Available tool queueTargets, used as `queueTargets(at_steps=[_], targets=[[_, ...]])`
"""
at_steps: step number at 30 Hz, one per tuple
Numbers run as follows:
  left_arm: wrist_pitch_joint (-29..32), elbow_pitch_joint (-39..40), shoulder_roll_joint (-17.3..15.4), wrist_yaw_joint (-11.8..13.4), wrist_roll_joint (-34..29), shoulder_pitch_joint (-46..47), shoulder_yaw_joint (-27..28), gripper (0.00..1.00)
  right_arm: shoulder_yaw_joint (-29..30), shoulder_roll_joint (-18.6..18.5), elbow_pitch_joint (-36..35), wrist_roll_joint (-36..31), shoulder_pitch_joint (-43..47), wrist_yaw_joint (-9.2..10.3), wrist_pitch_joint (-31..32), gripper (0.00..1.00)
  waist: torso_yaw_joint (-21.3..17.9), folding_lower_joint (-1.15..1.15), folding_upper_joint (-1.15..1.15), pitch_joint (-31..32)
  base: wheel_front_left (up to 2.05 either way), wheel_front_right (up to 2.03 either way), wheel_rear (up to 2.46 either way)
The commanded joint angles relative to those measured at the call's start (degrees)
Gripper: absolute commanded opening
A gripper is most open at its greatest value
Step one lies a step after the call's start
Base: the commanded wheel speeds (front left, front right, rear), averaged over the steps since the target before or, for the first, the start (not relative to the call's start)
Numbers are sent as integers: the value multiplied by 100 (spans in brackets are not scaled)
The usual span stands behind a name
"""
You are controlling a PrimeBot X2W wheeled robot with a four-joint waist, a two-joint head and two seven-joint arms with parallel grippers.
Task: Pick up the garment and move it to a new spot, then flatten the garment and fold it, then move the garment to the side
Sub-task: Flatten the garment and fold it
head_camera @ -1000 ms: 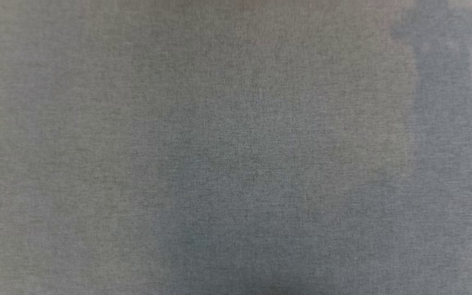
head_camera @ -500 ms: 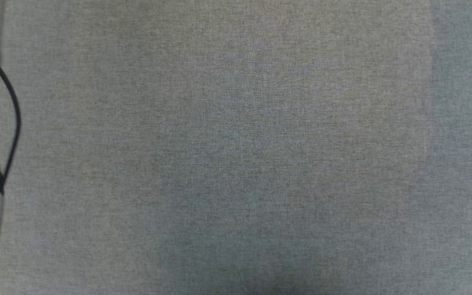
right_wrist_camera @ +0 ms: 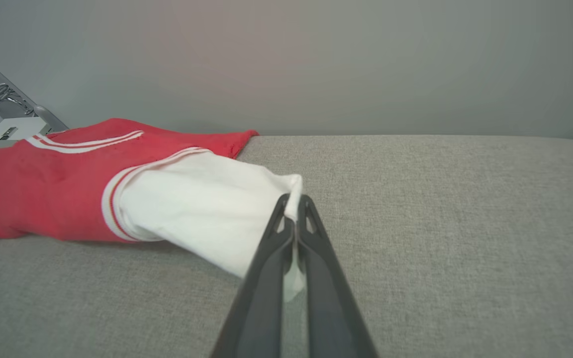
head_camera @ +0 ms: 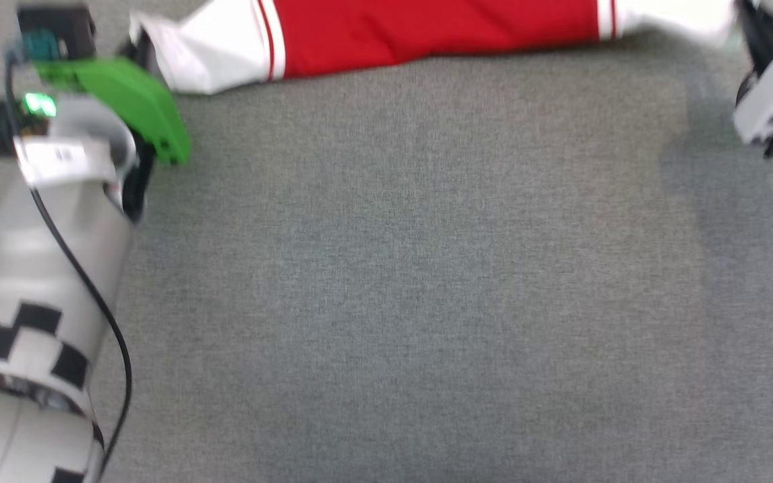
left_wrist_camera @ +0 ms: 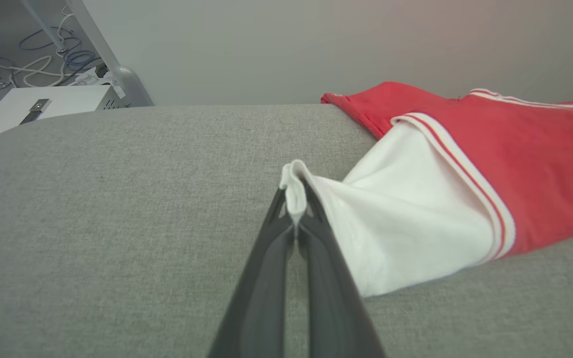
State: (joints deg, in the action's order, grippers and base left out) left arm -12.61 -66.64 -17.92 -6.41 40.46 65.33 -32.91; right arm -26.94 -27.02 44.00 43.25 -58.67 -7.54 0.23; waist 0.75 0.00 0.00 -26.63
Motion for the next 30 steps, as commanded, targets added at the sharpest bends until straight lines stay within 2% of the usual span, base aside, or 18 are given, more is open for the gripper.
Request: queueTargets(at_steps=[1,9,16,24,30], targets=[[-68,50,-4,-31,67,-298,0,0,-14,-45,-91,94,262,5,-43,0,-13,0,0,444,0,0,0],[-178,547,-56,90,164,-1800,-30,0,215,-171,-507,301,1696,5,-149,0,-18,0,0,1194,0,0,0],[-39,1203,-219,270,460,-3079,74,0,657,-77,-732,274,2889,5,-107,0,-25,0,0,1827,0,0,0],[223,2650,-651,878,785,-4586,262,0,1393,96,-1247,25,4295,5,138,0,-6,0,0,2316,0,0,0],[657,4254,-1180,1674,882,-5753,345,0,2137,351,-1915,-321,5374,5,594,0,55,0,0,2585,0,0,0]])
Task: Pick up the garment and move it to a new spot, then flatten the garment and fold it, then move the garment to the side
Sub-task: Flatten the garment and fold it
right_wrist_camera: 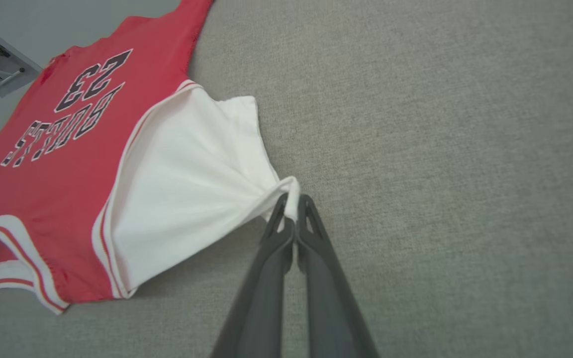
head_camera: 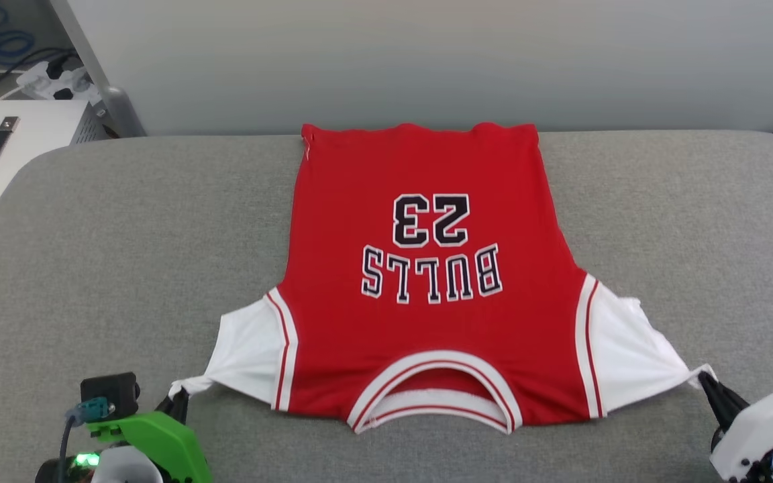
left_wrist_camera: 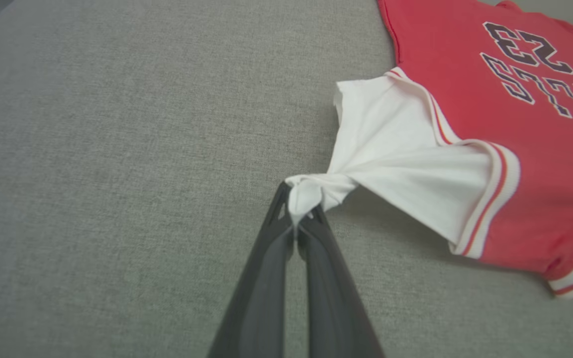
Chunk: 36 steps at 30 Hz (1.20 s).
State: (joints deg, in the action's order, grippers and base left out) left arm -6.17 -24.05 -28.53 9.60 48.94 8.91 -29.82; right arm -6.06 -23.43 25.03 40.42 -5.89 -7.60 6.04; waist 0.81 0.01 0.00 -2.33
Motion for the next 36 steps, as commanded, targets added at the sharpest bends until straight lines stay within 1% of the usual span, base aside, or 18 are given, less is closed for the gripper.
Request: queueTargets(at_steps=[1,5,9,12,16,17,18,22,26,29,32,36], targets=[[122,302,-245,223,29,-304,39,0,196,59,-187,-108,301,11,110,0,75,-1,0,177,0,0,0],[528,1259,-656,637,16,-863,9,0,689,321,-763,-347,1091,11,637,0,176,-1,0,254,0,0,0],[780,1909,-864,979,133,-1375,46,0,1098,657,-1292,-614,1740,11,1171,0,199,-1,0,278,0,0,0],[824,2149,-874,1122,229,-1652,64,0,1347,936,-1582,-818,2052,11,1464,0,195,-1,0,276,0,0,0],[800,2245,-799,1159,251,-1815,-6,0,1500,1211,-1847,-1053,2239,11,1845,0,183,-1,0,250,0,0,0],[731,2248,-743,1127,246,-1804,-18,0,1552,1288,-1957,-1137,2226,11,1926,45,192,-1,0,225,0,0,0],[643,2266,-689,1103,232,-1768,-10,0,1582,1320,-2130,-1215,2094,11,1811,100,186,-1,0,179,0,0,0],[518,2352,-626,1097,115,-1623,-38,0,1653,1270,-2423,-1404,1581,11,1357,100,229,-1,0,61,0,0,0],[428,2492,-581,1132,-49,-1419,-75,0,1824,1189,-2321,-1597,888,11,946,100,368,-1,0,-122,0,0,0],[384,2622,-528,1171,-171,-1260,-118,0,1861,1073,-1996,-1661,237,11,803,100,504,-1,0,-293,0,0,0],[328,2748,-439,1188,-305,-1057,-179,0,1816,903,-1491,-1656,-517,11,778,100,705,-1,0,-513,0,0,0],[250,2903,-299,1161,-435,-786,-250,0,1630,604,-772,-1552,-1522,11,936,100,1006,-1,0,-843,0,0,0]])
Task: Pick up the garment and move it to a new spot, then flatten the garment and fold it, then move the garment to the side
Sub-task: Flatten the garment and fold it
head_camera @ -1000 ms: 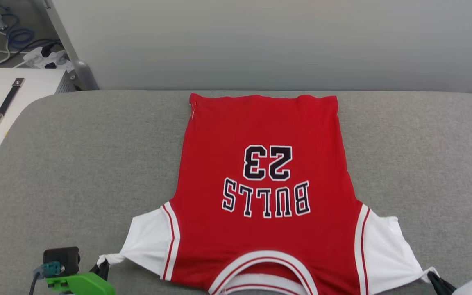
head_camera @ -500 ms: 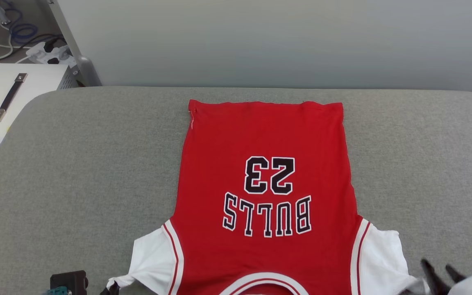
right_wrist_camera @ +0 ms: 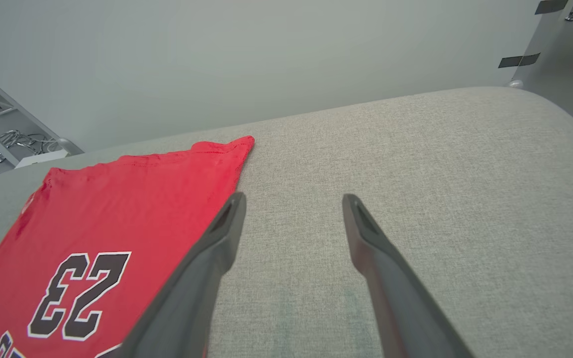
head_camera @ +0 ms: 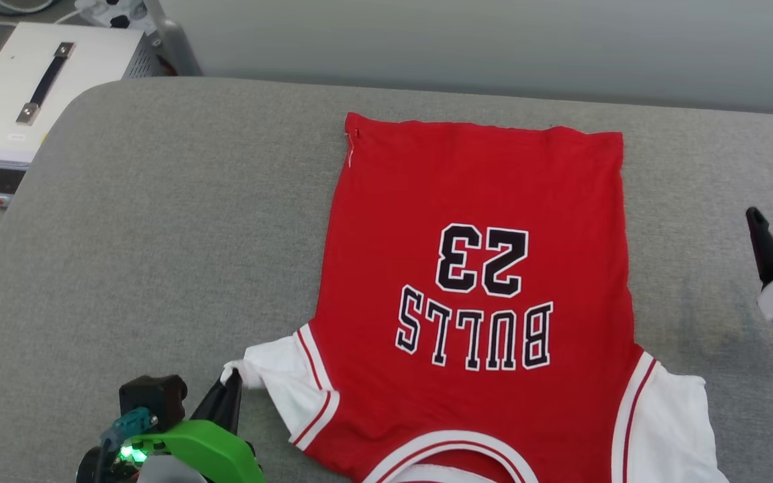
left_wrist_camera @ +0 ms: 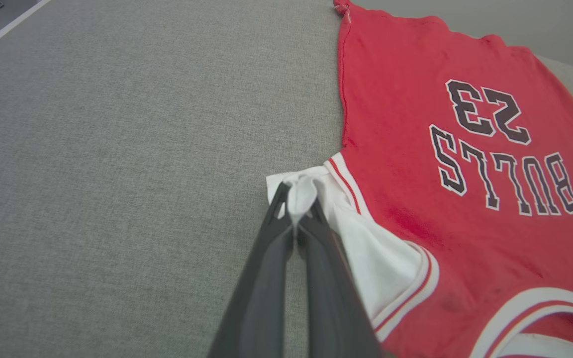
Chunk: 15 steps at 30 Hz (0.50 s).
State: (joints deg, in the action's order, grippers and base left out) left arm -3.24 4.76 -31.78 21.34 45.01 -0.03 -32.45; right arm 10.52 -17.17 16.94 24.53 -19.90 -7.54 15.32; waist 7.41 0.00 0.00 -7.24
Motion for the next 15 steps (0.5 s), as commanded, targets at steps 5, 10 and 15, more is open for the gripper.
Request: queueTargets(at_steps=[5,10,15], targets=[[-133,176,190,-55,-203,418,-92,0,-246,-445,1003,206,-1264,5,614,100,713,0,0,-764,0,0,0],[-216,299,382,-73,-359,671,-225,0,-491,-727,1810,261,-2344,5,1568,100,1006,0,0,-1147,0,0,0],[-303,288,580,-132,-383,860,-290,0,-704,-849,2243,109,-3192,5,2334,100,1216,0,0,-1488,0,0,0]])
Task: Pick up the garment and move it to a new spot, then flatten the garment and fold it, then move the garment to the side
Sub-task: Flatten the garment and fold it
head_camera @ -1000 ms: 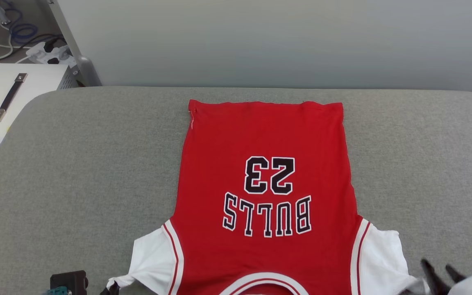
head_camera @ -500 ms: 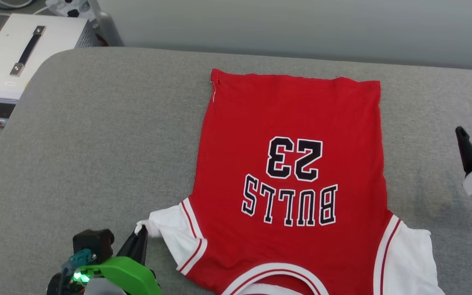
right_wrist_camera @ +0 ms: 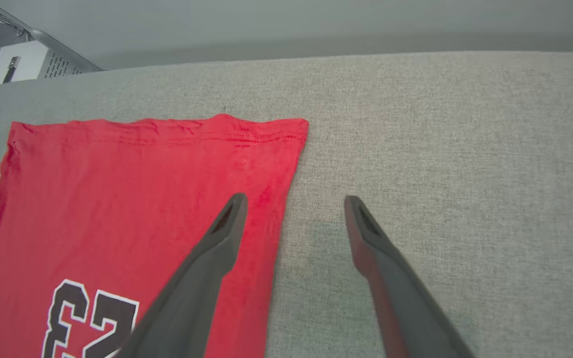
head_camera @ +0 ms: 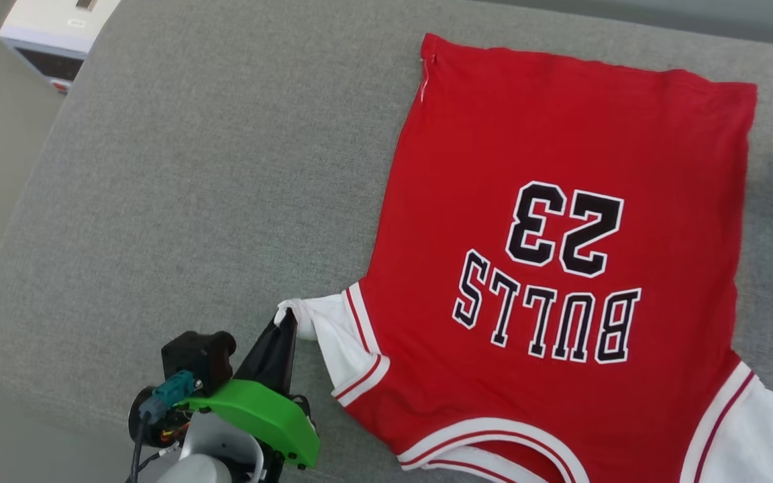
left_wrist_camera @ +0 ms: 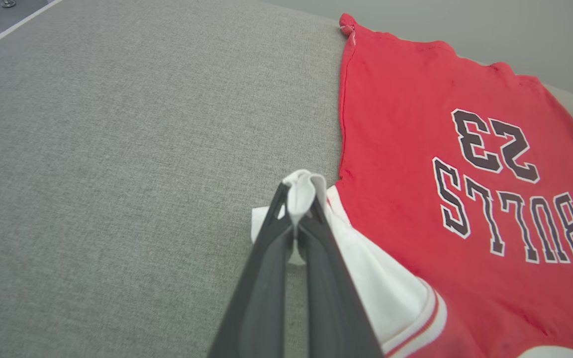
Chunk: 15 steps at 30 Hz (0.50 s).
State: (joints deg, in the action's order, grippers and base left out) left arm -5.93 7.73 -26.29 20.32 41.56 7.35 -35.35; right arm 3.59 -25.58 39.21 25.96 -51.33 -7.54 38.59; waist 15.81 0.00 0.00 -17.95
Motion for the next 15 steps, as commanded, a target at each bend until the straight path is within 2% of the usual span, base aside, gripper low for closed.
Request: queueTargets(at_steps=[1,8,15], targets=[[-58,-21,68,-50,-49,173,-14,0,-43,-25,85,-70,-224,5,146,100,420,0,0,-504,0,0,0],[-186,-96,270,-182,-155,496,-125,0,-115,-116,445,-440,-1012,5,576,100,636,0,0,-1004,0,0,0],[-299,-199,406,-247,-183,654,-169,0,-149,-53,861,-812,-1250,5,838,100,692,0,0,-1307,0,0,0]])
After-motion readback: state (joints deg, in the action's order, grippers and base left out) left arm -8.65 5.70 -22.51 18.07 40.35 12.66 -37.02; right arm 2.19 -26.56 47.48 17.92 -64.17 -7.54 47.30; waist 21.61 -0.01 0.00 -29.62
